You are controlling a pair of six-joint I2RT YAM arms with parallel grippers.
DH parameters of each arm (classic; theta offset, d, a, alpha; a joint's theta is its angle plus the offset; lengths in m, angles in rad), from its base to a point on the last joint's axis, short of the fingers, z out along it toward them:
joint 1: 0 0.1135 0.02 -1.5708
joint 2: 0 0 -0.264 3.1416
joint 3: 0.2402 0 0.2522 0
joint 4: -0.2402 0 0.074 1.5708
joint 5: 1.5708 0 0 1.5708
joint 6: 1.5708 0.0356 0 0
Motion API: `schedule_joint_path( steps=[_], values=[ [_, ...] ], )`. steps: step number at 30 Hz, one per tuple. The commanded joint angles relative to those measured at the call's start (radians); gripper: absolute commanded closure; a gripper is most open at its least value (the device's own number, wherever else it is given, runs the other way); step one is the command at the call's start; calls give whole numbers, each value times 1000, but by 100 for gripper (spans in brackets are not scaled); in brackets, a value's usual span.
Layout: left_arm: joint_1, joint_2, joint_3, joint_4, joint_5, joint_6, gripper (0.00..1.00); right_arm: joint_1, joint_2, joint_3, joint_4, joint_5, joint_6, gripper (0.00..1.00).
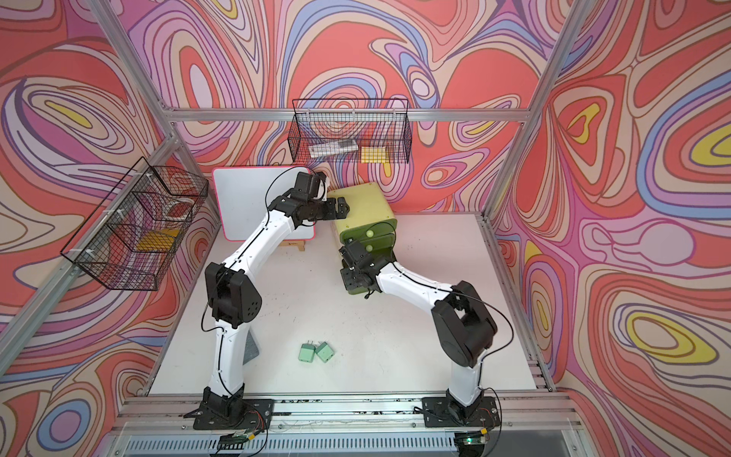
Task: Place the plugs into the drawer by color
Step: Place the plug in the drawer, then pick up the plug from the center of the board.
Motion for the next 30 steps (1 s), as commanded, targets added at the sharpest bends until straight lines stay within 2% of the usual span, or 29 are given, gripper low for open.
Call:
schedule_joint_path(
  steps=[1, 7, 11, 17, 22, 26, 30],
  values=[
    [2, 12, 11, -64, -23, 23, 3, 132, -110, -103, 9, -24, 36, 41],
    [1, 17, 11, -57, -14, 14, 3, 355, -105, -202, 55, -25, 141, 43],
    [0, 21, 11, -56, -4, 4, 3, 432, -41, -194, 40, -53, 158, 41],
    [0, 22, 11, -56, 3, -2, 3, 449, 43, -168, -11, -70, 171, 36],
    [0, 22, 10, -52, 7, -2, 3, 449, 85, -150, -19, -55, 173, 36],
    [1, 23, 12, -50, 10, -2, 3, 448, 112, -132, -25, -42, 167, 39],
    [0, 25, 12, -48, 7, 0, 3, 447, 122, -123, -29, -38, 173, 49]
  ],
)
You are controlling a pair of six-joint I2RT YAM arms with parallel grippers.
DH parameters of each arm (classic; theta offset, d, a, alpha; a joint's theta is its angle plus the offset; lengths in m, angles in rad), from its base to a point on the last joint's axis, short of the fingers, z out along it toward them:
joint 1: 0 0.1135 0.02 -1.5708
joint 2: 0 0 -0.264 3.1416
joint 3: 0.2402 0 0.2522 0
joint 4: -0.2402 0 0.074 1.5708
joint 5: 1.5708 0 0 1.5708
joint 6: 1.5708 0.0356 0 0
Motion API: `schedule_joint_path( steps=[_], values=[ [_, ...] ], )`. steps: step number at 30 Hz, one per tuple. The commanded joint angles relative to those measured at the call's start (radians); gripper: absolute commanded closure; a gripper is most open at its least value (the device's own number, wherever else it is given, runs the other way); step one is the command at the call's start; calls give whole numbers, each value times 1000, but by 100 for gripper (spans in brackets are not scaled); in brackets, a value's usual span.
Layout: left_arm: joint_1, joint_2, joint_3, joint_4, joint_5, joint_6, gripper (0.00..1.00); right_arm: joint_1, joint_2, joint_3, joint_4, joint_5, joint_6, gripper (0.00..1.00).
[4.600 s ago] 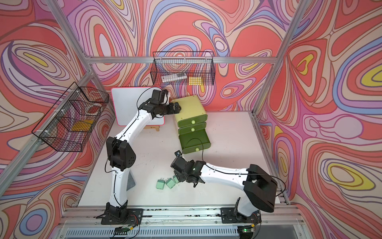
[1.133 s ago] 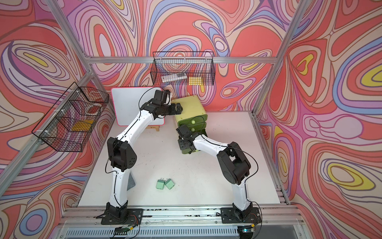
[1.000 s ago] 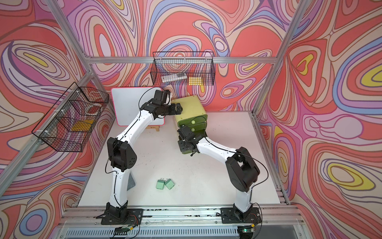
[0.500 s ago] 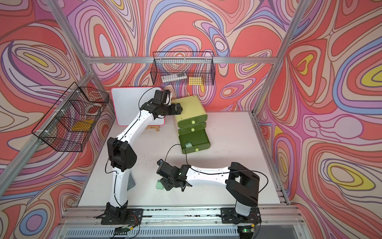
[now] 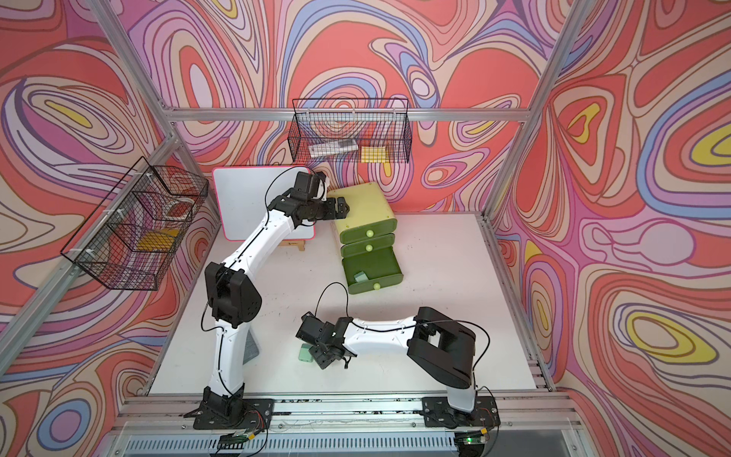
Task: Place the plugs into the drawer by color
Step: Pick up the plug from the center of the board, then place the plug in the drawer.
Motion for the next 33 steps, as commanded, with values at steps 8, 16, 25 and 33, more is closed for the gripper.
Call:
schedule_joint_path(
  steps=[8, 16, 25, 33],
  values=[
    [1, 26, 10, -52, 0, 3, 3, -22, -25, 50, -65, 53, 1, 57],
    [-1, 11, -21, -40, -7, 2, 3, -248, -184, 87, -106, 114, -90, 57],
    [-3, 23, 4, -45, -8, 8, 3, -567, -111, 206, -33, 3, -267, 56],
    [-3, 40, 27, -56, 2, 4, 3, -639, 31, 325, -75, -30, -288, 56]
  ],
)
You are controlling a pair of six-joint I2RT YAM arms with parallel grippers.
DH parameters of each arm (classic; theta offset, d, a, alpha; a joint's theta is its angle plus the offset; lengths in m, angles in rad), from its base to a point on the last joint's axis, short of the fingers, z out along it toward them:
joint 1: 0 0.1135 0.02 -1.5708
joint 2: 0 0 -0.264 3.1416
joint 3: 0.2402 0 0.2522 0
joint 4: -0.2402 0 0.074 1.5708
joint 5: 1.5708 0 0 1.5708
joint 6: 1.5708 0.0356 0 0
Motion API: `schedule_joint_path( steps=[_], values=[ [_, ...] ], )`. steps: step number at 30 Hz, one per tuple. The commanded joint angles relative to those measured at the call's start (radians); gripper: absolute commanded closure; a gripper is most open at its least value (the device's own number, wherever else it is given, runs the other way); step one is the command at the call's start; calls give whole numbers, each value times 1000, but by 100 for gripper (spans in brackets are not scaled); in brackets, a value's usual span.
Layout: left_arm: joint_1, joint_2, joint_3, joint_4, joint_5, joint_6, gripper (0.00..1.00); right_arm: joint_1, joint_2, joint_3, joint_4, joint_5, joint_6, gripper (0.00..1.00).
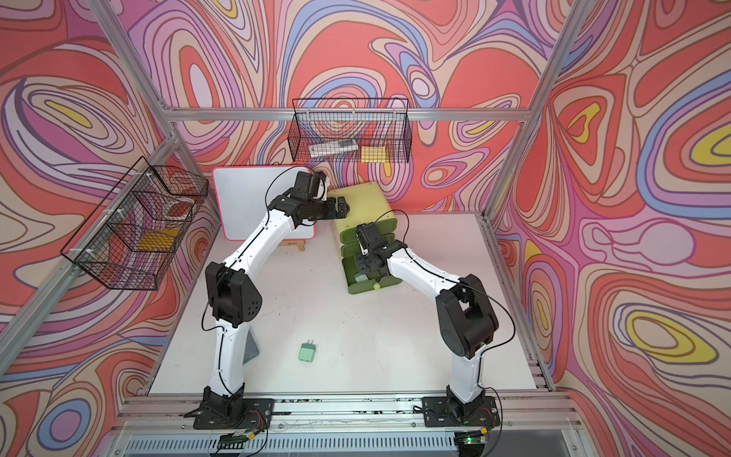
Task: Place the plugs into the drawer by color
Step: Place the plug in the drawer.
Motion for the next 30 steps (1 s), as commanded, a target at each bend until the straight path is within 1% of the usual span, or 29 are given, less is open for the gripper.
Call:
schedule_joint_path(
  steps=[1, 9, 16, 25, 30],
  values=[
    [-3, 34, 17, -53, -1, 4, 3, -6, 10, 23, -25, -23, -14, 55],
    [-3, 41, 24, -39, 22, -12, 3, -24, 66, 44, -100, 1, 58, 56],
    [-3, 41, 24, -42, 16, -11, 3, -34, 121, 87, -135, 2, 115, 54],
    [-3, 38, 23, -48, 11, -6, 3, -43, 201, 132, -145, 2, 120, 53],
    [-3, 37, 23, -49, 9, -2, 3, -45, 215, 146, -141, -1, 114, 48]
  ],
)
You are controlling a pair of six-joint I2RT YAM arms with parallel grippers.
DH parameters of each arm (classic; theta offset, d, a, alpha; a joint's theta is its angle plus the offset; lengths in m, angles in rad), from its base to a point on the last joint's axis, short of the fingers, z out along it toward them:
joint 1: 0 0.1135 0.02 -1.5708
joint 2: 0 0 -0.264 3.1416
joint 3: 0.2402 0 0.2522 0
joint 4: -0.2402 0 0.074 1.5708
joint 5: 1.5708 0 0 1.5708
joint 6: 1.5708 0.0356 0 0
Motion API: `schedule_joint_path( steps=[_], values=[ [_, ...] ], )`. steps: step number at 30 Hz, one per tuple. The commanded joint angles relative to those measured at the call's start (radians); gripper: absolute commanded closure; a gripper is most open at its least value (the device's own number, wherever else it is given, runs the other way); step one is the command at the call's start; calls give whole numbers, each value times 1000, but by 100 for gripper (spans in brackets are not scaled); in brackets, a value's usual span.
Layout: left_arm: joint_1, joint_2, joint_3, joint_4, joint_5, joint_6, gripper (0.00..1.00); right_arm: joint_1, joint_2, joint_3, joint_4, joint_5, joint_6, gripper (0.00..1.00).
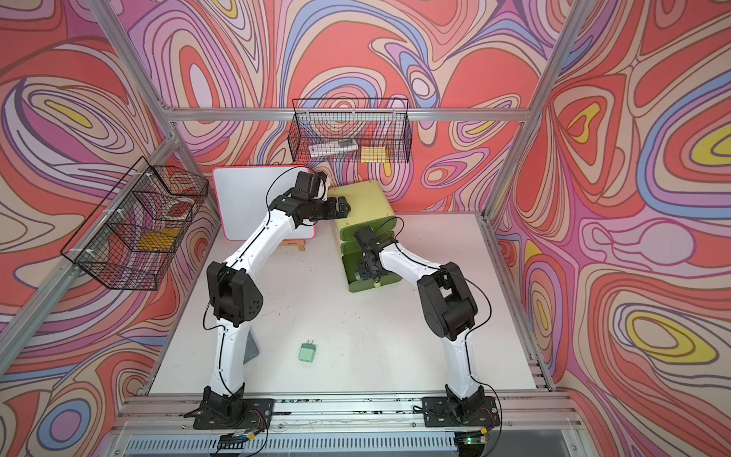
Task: Place the plugs into the drawer by color
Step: Place the plug in the drawer.
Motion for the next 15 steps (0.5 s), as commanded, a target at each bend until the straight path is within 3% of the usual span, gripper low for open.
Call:
schedule_joint_path(
  steps=[1, 8, 12, 15],
  values=[
    [-3, 24, 11, -50, -11, 13, 3, -12, 32, 27, 13, 12, 7, 46],
    [-3, 23, 10, -52, -14, 16, 3, -14, -15, 73, -16, 28, -13, 32],
    [-3, 20, 9, -52, -17, 17, 3, -12, -118, 64, -7, -17, -20, 32],
    [-3, 19, 7, -50, -17, 16, 3, 23, -236, -57, 98, -117, -36, 33]
  ],
)
